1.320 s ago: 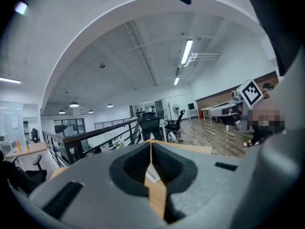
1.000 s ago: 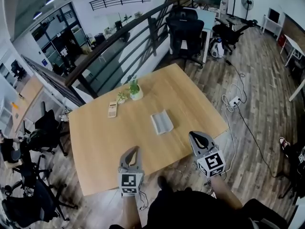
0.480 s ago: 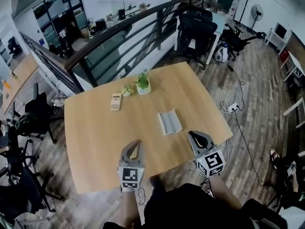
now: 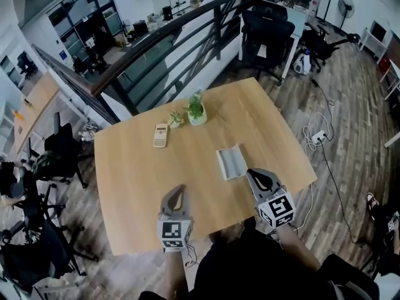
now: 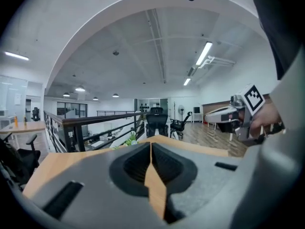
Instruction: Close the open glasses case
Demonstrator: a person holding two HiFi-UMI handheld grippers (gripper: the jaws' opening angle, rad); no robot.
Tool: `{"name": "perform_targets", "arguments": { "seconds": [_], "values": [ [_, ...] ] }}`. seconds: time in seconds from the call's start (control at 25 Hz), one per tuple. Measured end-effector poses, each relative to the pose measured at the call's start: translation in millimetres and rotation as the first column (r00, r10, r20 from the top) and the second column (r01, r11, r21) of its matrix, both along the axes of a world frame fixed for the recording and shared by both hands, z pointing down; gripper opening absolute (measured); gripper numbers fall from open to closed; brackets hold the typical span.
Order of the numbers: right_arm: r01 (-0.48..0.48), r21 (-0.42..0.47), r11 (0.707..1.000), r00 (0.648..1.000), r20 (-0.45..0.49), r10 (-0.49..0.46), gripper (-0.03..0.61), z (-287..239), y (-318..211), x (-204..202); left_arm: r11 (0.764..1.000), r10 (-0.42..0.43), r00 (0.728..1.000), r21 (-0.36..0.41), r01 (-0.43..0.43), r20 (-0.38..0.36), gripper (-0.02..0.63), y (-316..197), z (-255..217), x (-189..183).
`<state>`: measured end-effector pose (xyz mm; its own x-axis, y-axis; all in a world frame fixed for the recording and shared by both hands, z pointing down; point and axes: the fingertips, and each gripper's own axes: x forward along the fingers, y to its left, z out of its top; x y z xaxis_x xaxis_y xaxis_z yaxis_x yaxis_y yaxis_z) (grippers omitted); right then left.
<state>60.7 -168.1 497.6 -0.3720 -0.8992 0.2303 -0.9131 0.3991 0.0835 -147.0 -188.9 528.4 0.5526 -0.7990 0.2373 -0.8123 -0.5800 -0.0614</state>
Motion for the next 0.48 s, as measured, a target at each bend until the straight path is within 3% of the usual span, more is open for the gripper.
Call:
{"name": "perform_targets", "arguments": {
  "seconds": [0.24, 0.48],
  "values": [
    [-0.009, 0.051, 0.999, 0.999, 0.046, 0.007, 0.015, -8.5, -24.9, 21.3, 0.998, -0.069, 0.997, 0.009, 0.069, 0.034, 0.009, -16.1, -4.9, 0.3],
    [-0.055, 0.083, 0.995, 0.995, 0.091, 0.047, 0.015, -17.1, -38.2, 45.6, 0.997, -0.078, 0.995, 0.021, 0.077, 0.057, 0.009, -25.6, -9.4, 15.1]
  ]
}}
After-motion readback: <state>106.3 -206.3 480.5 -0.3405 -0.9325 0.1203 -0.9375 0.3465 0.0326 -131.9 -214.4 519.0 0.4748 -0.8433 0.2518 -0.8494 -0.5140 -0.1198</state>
